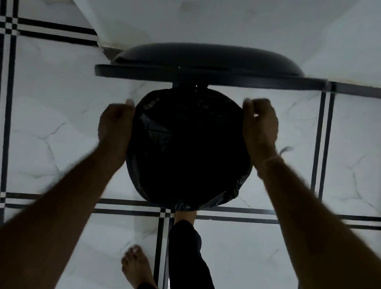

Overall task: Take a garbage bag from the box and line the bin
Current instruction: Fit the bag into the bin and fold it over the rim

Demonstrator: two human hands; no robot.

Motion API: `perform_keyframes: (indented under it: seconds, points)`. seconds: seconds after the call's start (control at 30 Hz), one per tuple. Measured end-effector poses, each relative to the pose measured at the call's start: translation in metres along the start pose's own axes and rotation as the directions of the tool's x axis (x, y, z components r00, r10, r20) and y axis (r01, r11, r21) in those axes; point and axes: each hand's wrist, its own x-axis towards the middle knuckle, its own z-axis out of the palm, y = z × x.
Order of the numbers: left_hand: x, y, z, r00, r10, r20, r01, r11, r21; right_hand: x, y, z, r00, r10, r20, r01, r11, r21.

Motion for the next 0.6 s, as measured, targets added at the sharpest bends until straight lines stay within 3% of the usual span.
perform_keyframes:
  seconds: [0.07,0.1,0.13,0.2,0.3,0.37,0.4,0.47,0.53,0.6]
  points:
    - [-0.028,-0.031,-0.006,0.973,-0.075,-0.219,0.059,0.995,-0.079,-0.038,0.027,0.000,0.978,0.108,-0.181,-0.094,0.992,0.082]
    - [-0.045,-0.038,-0.007,0.957,-0.187,-0.220,0.153,0.975,-0.161,-0.054,0.037,0.003,0.950,0.253,-0.181,-0.215,0.954,0.206]
    - [-0.060,-0.045,-0.006,0.935,-0.325,-0.145,0.283,0.925,-0.253,-0.068,0.044,0.009,0.911,0.397,-0.115,-0.342,0.881,0.328]
    - [-0.085,-0.055,-0.002,0.846,-0.514,0.143,0.525,0.758,-0.387,-0.089,0.054,0.014,0.832,0.549,0.084,-0.520,0.715,0.467]
    - [-0.107,-0.060,-0.001,0.813,-0.491,0.312,0.580,0.639,-0.506,-0.110,0.054,0.007,0.758,0.541,0.365,-0.633,0.472,0.614]
    - [-0.113,-0.060,-0.003,0.811,-0.473,0.345,0.581,0.579,-0.572,-0.117,0.053,0.000,0.751,0.478,0.456,-0.646,0.389,0.657]
    - [-0.114,-0.057,-0.003,0.810,-0.474,0.345,0.581,0.571,-0.580,-0.118,0.051,-0.002,0.743,0.490,0.456,-0.655,0.393,0.645]
    - [-0.114,-0.040,-0.007,0.839,-0.486,0.247,0.535,0.647,-0.544,-0.113,0.038,-0.010,0.795,0.531,0.294,-0.586,0.542,0.603]
    - [-0.118,-0.007,-0.017,0.906,-0.418,0.066,0.398,0.791,-0.465,-0.106,0.014,-0.032,0.907,0.413,0.083,-0.368,0.680,0.634]
    - [-0.125,0.035,-0.031,0.976,-0.219,-0.017,0.180,0.843,-0.507,-0.096,-0.024,-0.063,0.976,0.216,-0.016,-0.142,0.693,0.707]
